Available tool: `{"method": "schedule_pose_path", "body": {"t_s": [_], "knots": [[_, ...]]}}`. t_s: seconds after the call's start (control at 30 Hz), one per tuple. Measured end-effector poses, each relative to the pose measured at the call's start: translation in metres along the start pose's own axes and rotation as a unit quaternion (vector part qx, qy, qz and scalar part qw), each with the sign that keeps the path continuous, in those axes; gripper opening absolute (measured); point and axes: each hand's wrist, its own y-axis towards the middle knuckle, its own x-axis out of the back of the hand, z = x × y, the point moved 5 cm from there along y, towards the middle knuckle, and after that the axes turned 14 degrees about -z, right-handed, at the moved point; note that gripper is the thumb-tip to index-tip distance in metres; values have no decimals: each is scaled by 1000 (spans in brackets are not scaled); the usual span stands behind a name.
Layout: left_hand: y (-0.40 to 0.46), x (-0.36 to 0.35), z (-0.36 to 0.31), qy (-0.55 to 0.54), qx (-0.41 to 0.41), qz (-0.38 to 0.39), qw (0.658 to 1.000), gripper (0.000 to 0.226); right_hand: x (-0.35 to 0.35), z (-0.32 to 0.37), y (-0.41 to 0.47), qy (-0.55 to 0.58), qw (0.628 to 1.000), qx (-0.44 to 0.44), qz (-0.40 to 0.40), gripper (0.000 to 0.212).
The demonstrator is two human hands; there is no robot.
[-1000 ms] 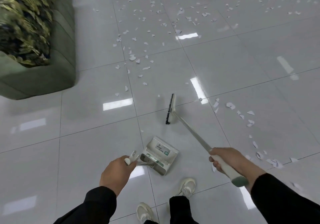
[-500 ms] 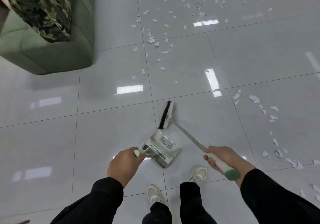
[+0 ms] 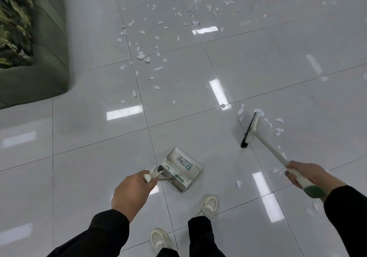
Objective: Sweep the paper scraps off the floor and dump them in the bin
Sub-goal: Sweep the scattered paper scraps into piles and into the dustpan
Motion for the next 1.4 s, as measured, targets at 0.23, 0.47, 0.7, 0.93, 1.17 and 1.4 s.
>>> {"method": "schedule_pose_path", "body": {"t_s": [0.23,0.47,0.7,0.93,1.17,1.4], "knots": [[30,-9,-73,7,-16,-23,1000,43,-10,51,8,129,985,-37,109,16],[60,-22,-144,5,-20,-19,1000,49,-90,110,50,180,960,-66,203,12],[93,-46,-221,28,-61,-1,998,47,-31,97,120,227,953,-125,158,20],[113,-66,-295,48,-111,27,992,42,106,50,162,305,940,-138,64,16],[102,-84,-340,53,-145,43,987,41,180,20,172,334,933,-135,-2,12],[75,-73,-340,40,-163,20,986,56,186,-11,109,244,965,-93,-13,16]]}}
